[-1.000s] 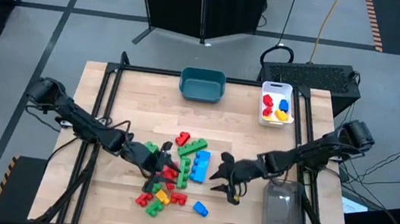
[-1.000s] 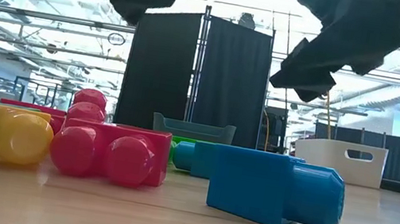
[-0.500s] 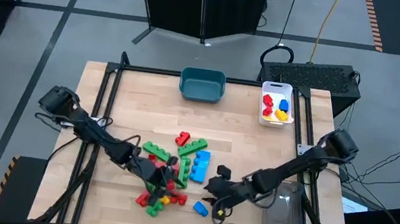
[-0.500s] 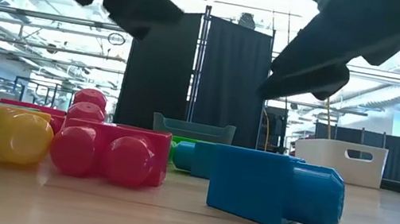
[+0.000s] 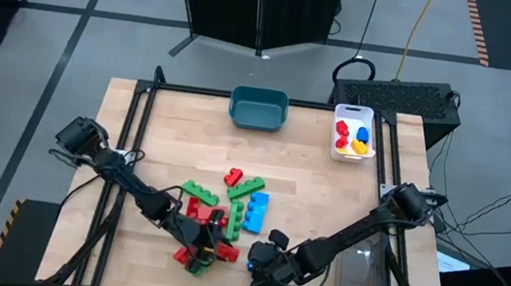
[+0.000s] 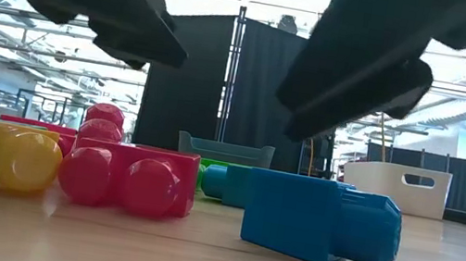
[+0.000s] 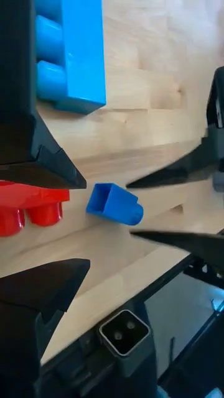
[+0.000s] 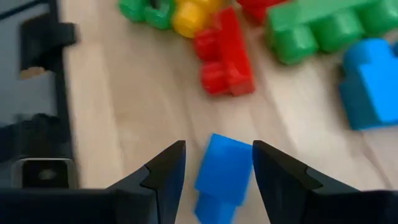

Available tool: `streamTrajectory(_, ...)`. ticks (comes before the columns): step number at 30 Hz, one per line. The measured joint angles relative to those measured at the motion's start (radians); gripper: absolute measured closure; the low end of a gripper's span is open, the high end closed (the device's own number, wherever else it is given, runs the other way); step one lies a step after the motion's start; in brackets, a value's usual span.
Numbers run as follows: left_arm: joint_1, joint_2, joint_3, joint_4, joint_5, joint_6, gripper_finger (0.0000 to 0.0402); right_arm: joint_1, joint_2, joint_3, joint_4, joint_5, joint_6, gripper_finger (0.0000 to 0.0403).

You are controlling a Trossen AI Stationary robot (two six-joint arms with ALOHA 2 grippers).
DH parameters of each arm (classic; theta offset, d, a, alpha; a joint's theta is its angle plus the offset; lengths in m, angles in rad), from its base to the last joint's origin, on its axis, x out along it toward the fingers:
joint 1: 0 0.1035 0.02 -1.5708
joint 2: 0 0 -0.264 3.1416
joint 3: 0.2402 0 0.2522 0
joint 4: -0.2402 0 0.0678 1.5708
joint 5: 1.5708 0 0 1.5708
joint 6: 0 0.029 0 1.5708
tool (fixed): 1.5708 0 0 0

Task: Sort blocks by size
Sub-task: Put the one stud blue game piece into the white bin

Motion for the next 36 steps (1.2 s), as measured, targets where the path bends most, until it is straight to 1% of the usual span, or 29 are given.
streamTrajectory(4,-0.027,0.000,0.000,-0.016,-0.050,-0.029,0.0226,-0.001,0.026,0.001,-0.023,0.016,0.039,0.0229)
streamTrajectory(9,-0.047,0.000,0.000,-0.020,-0.091,-0.029,0.0226,0.002,0.054,0.003,-0.003,-0.010,0.049,0.0229)
streamTrajectory(14,-0.047,0.000,0.000,-0.020,-0.100,-0.029,0.0226,0.012,0.059,0.002,0.000,-0.012,0.040,0.0229)
streamTrajectory(21,-0.047,0.000,0.000,-0.015,-0.122,-0.042,0.0226,0.028,0.057,0.002,-0.008,-0.003,-0.014,0.0231)
streamTrajectory(29,-0.048,0.000,0.000,-0.015,-0.124,-0.057,0.0226,0.041,0.069,0.004,-0.013,-0.038,-0.057,0.0258)
streamTrajectory(36,-0.048,-0.001,-0.001,-0.010,-0.127,-0.059,0.0226,0.048,0.100,0.006,-0.008,-0.035,-0.108,0.0264)
